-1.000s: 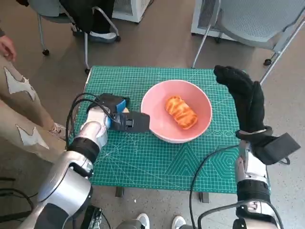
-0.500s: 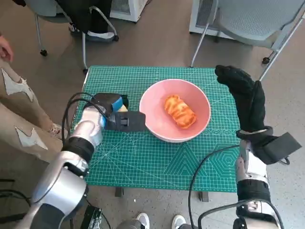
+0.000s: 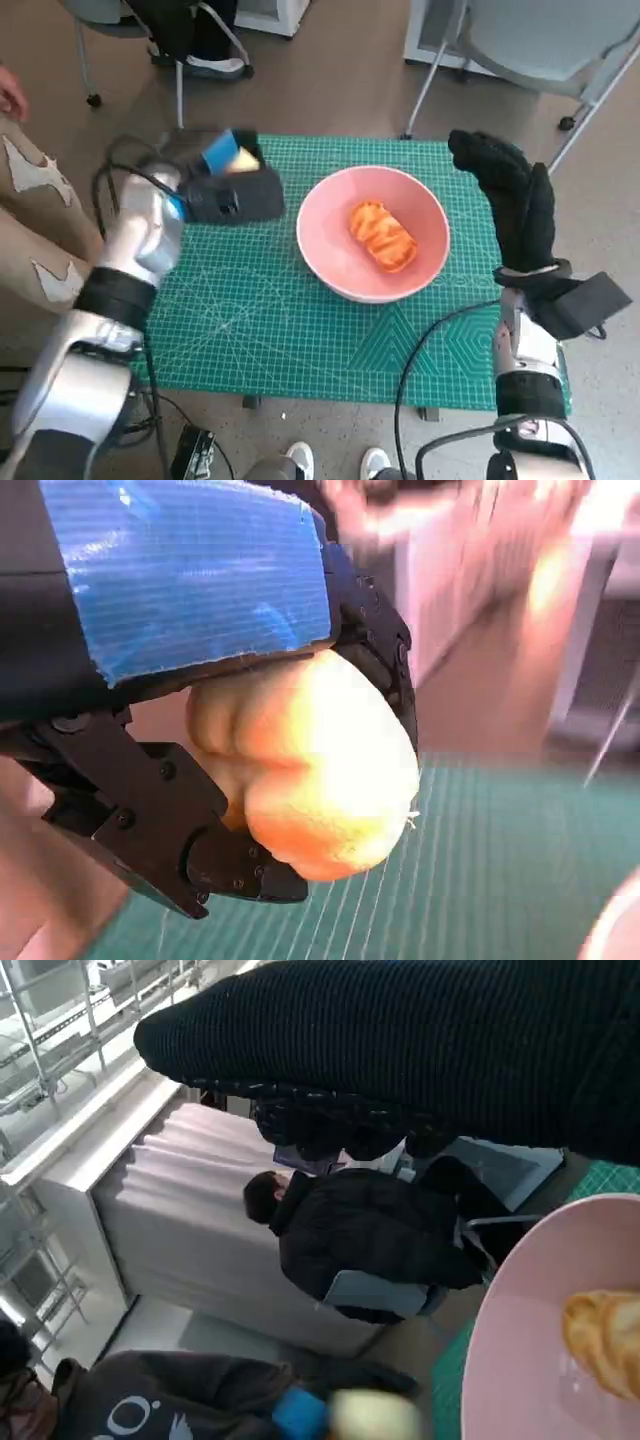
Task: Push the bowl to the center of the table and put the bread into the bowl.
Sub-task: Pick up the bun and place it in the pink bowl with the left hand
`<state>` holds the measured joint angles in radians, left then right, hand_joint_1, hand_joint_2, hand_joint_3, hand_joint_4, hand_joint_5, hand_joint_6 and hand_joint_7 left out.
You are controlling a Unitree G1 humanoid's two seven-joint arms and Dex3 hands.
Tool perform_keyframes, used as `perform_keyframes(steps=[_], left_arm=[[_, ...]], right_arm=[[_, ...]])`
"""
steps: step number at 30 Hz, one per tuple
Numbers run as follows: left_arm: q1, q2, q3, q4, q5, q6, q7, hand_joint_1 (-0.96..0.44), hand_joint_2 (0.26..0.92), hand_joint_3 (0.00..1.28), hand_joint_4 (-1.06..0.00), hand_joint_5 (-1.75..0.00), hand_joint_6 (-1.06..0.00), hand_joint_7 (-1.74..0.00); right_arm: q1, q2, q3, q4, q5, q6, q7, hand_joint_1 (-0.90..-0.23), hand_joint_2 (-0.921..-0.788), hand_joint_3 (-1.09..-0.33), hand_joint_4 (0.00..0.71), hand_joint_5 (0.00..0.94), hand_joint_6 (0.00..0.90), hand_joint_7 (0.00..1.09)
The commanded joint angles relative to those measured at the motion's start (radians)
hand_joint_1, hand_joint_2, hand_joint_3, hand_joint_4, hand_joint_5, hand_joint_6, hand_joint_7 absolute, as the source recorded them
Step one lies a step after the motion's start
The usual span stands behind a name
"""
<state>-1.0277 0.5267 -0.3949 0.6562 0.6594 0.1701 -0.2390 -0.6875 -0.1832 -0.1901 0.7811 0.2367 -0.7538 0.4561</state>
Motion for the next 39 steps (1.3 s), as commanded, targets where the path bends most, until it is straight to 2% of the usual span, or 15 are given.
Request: perform_keyframes(steps=[1, 5, 9, 14, 20, 28, 35, 39], left_arm=[[0.019, 0.038, 0.039, -0.173, 0.001, 0.028, -0.043, 0.00, 0.745, 0.33, -0.74, -1.21, -0.71, -1.05], [0.027, 0.043, 0.048, -0.250, 0.016, 0.040, -0.057, 0.00, 0.766, 0.29, -0.73, -1.24, -0.74, -0.98], [0.025, 0.032, 0.040, -0.287, 0.030, 0.043, -0.067, 0.00, 0.834, 0.15, -0.74, -1.23, -0.77, -0.91], [0.020, 0.002, 0.030, -0.314, 0.034, 0.040, -0.069, 0.00, 0.881, 0.06, -0.75, -1.19, -0.76, -0.95], [0.009, -0.068, -0.005, -0.324, 0.055, 0.032, -0.063, 0.00, 0.897, 0.04, -0.76, -1.14, -0.72, -1.02], [-0.006, -0.198, -0.085, -0.248, 0.066, -0.018, -0.049, 0.00, 0.904, 0.03, -0.78, -1.08, -0.68, -1.10], [-0.047, -0.276, -0.123, -0.116, 0.055, -0.111, -0.030, 0.00, 0.905, 0.04, -0.74, -1.19, -0.71, -1.01], [-0.072, -0.301, -0.129, -0.037, 0.051, -0.171, -0.009, 0.00, 0.911, 0.05, -0.72, -1.22, -0.69, -1.02]], right_arm=[[0.013, 0.009, 0.002, 0.023, 0.011, 0.021, 0.016, -0.679, -0.921, -0.851, 0.155, 0.000, 0.015, 0.46], [0.009, 0.009, 0.001, 0.024, 0.012, 0.023, 0.019, -0.679, -0.921, -0.851, 0.155, 0.000, 0.014, 0.46], [0.004, 0.008, -0.001, 0.029, 0.012, 0.023, 0.020, -0.676, -0.921, -0.851, 0.154, 0.000, 0.013, 0.46], [-0.002, 0.007, -0.003, 0.036, 0.010, 0.021, 0.020, -0.669, -0.921, -0.850, 0.154, 0.000, 0.012, 0.46], [-0.007, 0.007, -0.003, 0.042, 0.009, 0.019, 0.022, -0.663, -0.921, -0.852, 0.153, 0.000, 0.010, 0.46], [-0.005, 0.007, 0.000, 0.036, 0.006, 0.015, 0.023, -0.662, -0.921, -0.853, 0.153, 0.000, 0.008, 0.47], [0.000, 0.004, -0.001, 0.033, 0.004, 0.012, 0.022, -0.662, -0.921, -0.853, 0.153, 0.000, 0.007, 0.47], [0.007, 0.002, -0.001, 0.027, 0.003, 0.009, 0.022, -0.662, -0.921, -0.852, 0.154, 0.001, 0.007, 0.47]])
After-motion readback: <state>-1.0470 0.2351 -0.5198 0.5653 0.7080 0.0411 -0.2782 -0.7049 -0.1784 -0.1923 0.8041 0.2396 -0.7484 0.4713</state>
